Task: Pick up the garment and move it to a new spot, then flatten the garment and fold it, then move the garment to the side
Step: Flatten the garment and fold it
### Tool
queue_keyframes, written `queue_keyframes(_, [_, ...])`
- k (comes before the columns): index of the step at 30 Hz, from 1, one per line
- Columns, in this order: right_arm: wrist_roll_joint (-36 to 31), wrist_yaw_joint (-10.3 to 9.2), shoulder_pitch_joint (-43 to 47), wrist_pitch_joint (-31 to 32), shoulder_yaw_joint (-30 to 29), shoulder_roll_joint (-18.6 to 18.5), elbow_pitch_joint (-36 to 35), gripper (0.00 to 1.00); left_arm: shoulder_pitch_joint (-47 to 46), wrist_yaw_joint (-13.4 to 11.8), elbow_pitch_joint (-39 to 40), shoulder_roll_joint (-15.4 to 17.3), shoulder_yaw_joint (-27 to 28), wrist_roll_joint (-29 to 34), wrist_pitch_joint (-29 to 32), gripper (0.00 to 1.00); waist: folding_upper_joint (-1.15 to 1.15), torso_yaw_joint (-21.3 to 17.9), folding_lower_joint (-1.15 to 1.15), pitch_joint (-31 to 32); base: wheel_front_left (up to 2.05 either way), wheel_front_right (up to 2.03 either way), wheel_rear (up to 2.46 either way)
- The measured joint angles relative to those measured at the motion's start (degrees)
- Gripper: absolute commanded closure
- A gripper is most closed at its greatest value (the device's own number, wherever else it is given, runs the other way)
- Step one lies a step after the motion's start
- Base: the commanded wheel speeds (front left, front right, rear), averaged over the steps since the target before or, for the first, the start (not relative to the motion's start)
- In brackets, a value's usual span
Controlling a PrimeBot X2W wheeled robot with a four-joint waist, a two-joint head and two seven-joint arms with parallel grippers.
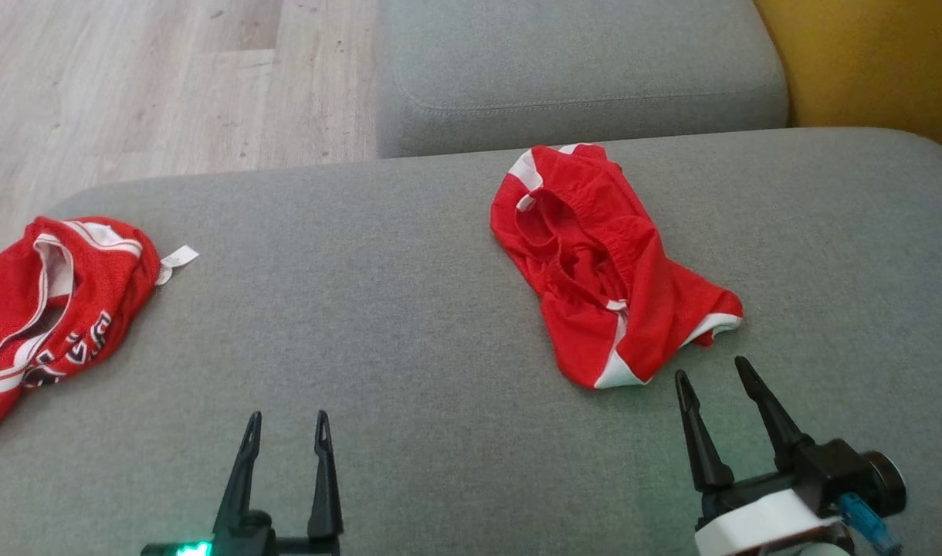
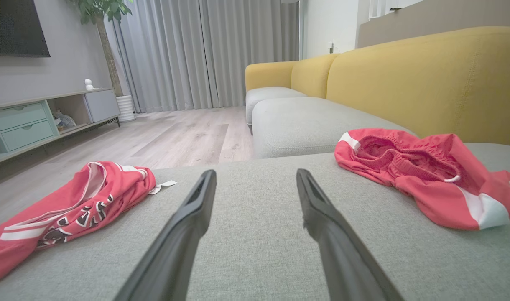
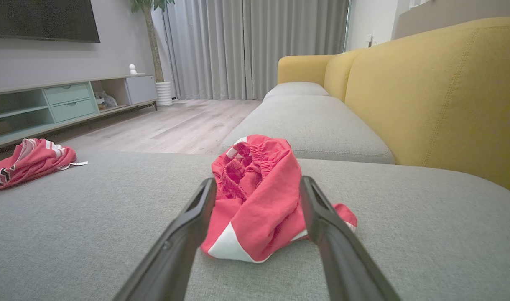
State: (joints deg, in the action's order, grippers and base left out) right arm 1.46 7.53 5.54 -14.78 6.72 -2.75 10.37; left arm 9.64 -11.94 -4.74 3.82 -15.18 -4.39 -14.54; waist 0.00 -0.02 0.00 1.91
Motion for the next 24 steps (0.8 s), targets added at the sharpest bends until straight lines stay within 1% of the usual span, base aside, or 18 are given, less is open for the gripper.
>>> queue_keyframes(7, [0.0, 0.00, 0.0, 0.0, 0.1, 0.0, 0.0, 0.00, 0.0, 0.9, -1.6, -0.2, 0.3, 0.5, 0.0, 0.00, 0.00, -2.0, 0.00, -1.0, 0.00, 0.00, 0.00])
queue_keyframes(13, [0.0, 0.00, -0.4, 0.0, 0.7, 0.0, -1.4, 0.00, -1.8, 2.0, -4.6, -0.3, -1.1, 2.4, 0.0, 0.00, 0.00, -5.6, 0.00, -3.2, 0.00, 0.00, 0.00])
queue_keyframes(17, [0.0, 0.00, -3.3, 0.0, 1.3, 0.0, -3.1, 0.00, -8.5, 3.4, -9.1, -0.2, -3.5, 5.0, 0.0, 0.00, 0.00, -8.3, 0.00, -6.4, 0.00, 0.00, 0.00])
queue_keyframes(21, [0.6, 0.00, -7.2, 0.0, 1.6, 0.0, -4.6, 0.00, -18.0, 4.1, -14.9, 0.1, -5.4, 7.8, 0.0, 0.00, 0.00, -11.2, 0.01, -10.1, 0.00, 0.00, 0.00])
queue_keyframes(24, [1.2, 0.00, -8.7, 0.0, 1.6, 0.0, -4.9, 0.00, -25.7, 5.3, -20.5, 0.4, -7.3, 10.5, 0.0, 0.00, 0.00, -13.6, 0.02, -13.0, 0.00, 0.00, 0.00])
